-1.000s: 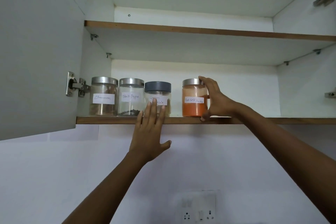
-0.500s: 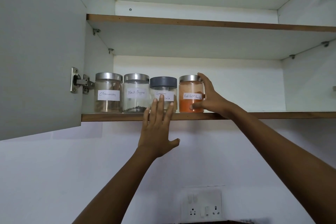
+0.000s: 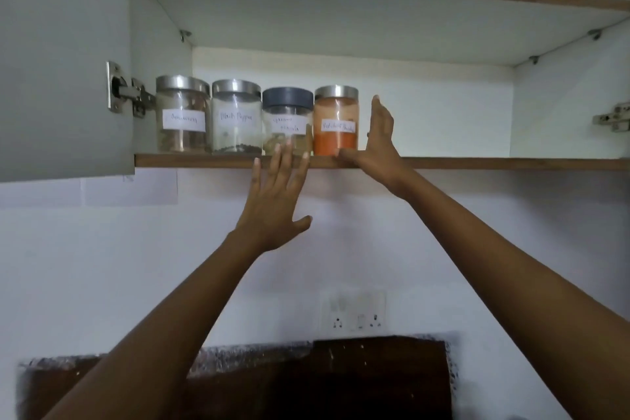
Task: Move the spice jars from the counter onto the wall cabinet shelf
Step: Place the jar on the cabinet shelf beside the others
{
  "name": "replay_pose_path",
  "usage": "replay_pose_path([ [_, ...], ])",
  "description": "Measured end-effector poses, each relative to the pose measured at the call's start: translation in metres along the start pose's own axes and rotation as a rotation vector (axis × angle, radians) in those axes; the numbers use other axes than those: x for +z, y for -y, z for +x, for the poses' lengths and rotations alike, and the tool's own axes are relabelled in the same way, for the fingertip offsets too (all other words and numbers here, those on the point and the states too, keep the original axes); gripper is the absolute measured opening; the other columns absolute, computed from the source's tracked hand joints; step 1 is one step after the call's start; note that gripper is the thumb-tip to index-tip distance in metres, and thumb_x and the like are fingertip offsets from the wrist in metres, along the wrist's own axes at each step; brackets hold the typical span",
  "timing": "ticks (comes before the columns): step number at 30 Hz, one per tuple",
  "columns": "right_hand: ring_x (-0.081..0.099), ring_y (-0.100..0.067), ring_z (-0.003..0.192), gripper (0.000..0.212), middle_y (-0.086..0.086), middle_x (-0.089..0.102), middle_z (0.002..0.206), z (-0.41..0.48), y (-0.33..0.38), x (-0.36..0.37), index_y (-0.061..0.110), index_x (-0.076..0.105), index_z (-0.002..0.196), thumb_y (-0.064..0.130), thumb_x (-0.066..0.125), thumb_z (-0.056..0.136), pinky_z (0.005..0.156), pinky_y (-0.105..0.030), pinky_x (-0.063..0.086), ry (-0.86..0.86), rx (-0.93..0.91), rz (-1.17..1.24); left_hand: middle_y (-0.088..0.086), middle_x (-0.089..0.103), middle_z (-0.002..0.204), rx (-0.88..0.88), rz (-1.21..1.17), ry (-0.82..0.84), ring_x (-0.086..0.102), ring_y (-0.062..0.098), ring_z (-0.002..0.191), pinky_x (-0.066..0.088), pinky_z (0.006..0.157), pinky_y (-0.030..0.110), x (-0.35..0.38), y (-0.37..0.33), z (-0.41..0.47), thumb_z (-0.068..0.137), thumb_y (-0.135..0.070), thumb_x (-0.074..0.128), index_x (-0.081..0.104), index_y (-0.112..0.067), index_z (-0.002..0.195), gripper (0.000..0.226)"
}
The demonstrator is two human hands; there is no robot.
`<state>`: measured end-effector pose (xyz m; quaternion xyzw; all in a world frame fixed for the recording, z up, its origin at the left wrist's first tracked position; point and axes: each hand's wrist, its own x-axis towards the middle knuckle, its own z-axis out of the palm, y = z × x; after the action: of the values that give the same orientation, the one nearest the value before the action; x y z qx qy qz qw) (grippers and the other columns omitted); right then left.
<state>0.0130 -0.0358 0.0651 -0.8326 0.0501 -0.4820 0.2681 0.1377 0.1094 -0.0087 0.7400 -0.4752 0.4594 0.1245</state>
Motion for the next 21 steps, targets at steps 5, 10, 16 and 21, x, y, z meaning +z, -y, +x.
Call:
replay_pose_path([
  [5, 0.012, -0.016, 0.140, 0.094, -0.003, -0.003, 0.154, -0.075, -0.007, -0.001, 0.022, 0.006, 0.147, 0.021, 0.071, 0.080, 0.110, -0.029, 0.023, 0.109, -0.119, -0.066, 0.004, 0.002, 0.158, 0.074, -0.244, 0.008, -0.008, 0.027, 0.145, -0.001, 0.114, 0.051, -0.004, -0.032, -0.089, 0.087, -0.048, 0.039, 0.023, -0.024, 0.147, 0.067],
  [10, 0.019, -0.019, 0.140, 0.083, 0.002, 0.007, 0.153, -0.183, -0.032, 0.000, 0.030, 0.016, 0.145, 0.031, 0.069, 0.081, 0.113, -0.045, 0.026, 0.379, -0.040, 0.003, -0.010, 0.042, 0.144, 0.017, -0.550, 0.192, 0.019, 0.017, 0.143, 0.007, 0.114, 0.050, -0.018, -0.061, -0.195, 0.088, -0.051, 0.039, 0.054, -0.030, 0.127, 0.047],
  [16, 0.009, -0.009, 0.142, 0.075, 0.010, 0.010, 0.154, -0.324, -0.077, 0.030, 0.037, 0.019, 0.142, 0.025, 0.066, 0.085, 0.116, -0.041, 0.020, 0.707, 0.120, 0.122, -0.019, 0.055, 0.127, -0.239, -0.707, 0.419, 0.034, 0.004, 0.133, 0.019, 0.112, 0.055, -0.002, -0.085, -0.325, 0.085, -0.071, 0.032, 0.060, -0.037, 0.117, 0.054],
  [21, 0.012, -0.006, 0.141, 0.069, 0.010, 0.017, 0.153, -0.413, -0.097, 0.084, 0.042, 0.025, 0.137, 0.026, 0.067, 0.084, 0.116, -0.040, 0.020, 0.868, 0.222, 0.224, -0.012, 0.055, 0.125, -0.290, -0.700, 0.559, 0.043, 0.003, 0.122, 0.037, 0.105, 0.035, 0.009, -0.102, -0.409, 0.086, -0.057, 0.045, 0.061, -0.027, 0.119, 0.047],
])
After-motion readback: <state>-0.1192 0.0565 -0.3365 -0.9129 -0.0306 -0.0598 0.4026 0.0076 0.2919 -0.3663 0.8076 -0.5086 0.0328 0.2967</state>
